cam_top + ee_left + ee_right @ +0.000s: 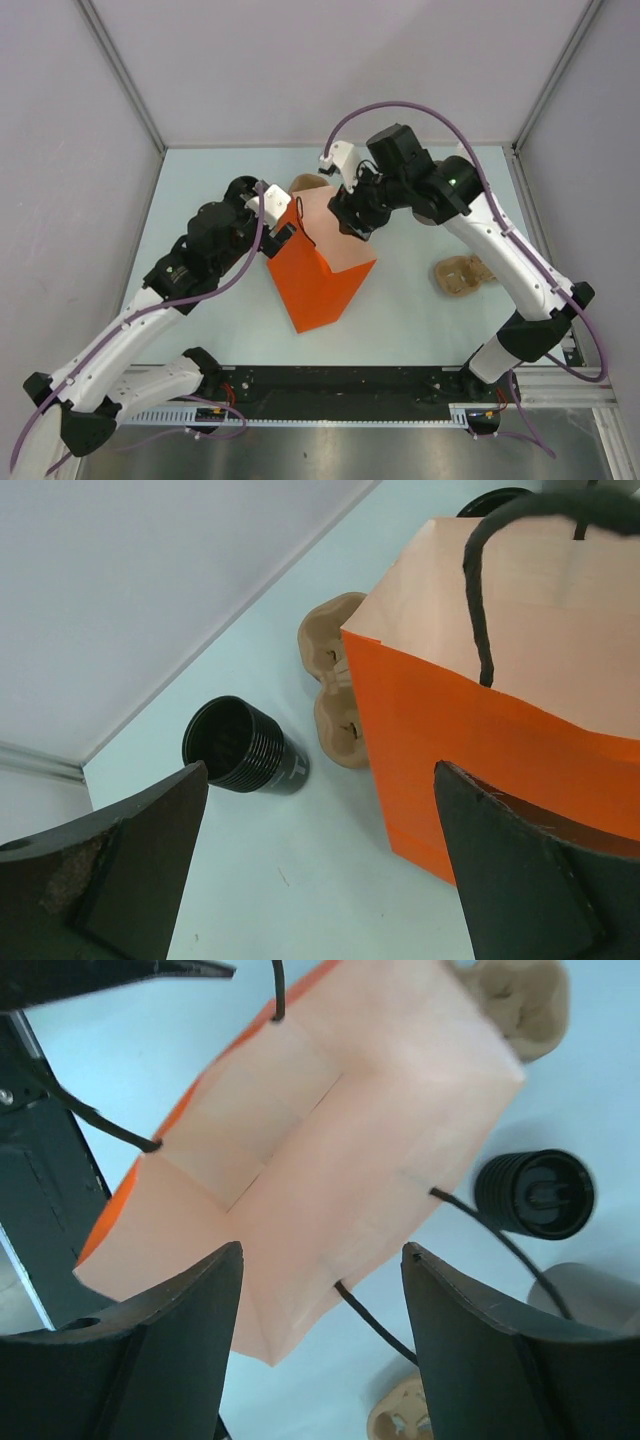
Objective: Pack the takeout coffee
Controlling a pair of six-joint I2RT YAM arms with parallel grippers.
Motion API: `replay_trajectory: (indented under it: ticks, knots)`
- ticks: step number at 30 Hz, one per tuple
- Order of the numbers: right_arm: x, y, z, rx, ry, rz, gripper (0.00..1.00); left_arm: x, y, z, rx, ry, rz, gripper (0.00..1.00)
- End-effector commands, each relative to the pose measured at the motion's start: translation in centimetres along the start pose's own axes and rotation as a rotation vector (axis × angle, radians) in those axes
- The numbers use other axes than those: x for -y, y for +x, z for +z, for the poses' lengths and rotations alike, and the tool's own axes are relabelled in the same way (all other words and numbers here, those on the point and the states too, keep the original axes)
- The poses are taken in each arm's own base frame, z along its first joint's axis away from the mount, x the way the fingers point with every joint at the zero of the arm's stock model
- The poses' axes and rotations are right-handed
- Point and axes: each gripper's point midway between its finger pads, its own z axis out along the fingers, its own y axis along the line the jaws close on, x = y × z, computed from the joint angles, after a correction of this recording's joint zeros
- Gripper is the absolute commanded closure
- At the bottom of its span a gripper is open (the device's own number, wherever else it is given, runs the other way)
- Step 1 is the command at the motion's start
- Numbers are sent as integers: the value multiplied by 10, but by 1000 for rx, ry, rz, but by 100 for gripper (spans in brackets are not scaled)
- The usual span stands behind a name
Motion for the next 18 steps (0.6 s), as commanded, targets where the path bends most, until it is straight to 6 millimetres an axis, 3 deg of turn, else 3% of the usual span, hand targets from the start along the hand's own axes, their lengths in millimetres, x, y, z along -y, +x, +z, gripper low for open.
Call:
replay_trajectory:
  ticks: [1, 4, 5, 7, 8, 10, 12, 14, 18]
  knots:
    - [13, -44, -44, 159, 63, -31, 31, -12, -12, -15, 40, -16, 5, 0]
    - [30, -45, -51, 181, 124, -12, 31, -15, -9, -19, 30, -22, 9, 0]
    - [54, -47, -55, 196, 224, 4, 31, -15, -7, -19, 25, -25, 10, 0]
    - [78, -44, -57, 219, 304, 51, 31, -19, -7, -22, 26, -38, 9, 0]
    - [94, -37, -62, 228, 316, 97, 31, -19, -6, -22, 25, -39, 8, 0]
    - [106, -21, -61, 220, 306, 174, 31, -21, -6, -24, 30, -48, 5, 0]
    - [107, -10, -58, 221, 255, 219, 30, -21, -5, -24, 26, -48, 5, 0]
    - [94, 1, -43, 196, 169, 259, 30, -22, -5, -24, 26, -51, 4, 0]
    - [66, -1, -32, 208, 4, 324, 30, -22, -4, -23, 24, -53, 3, 0]
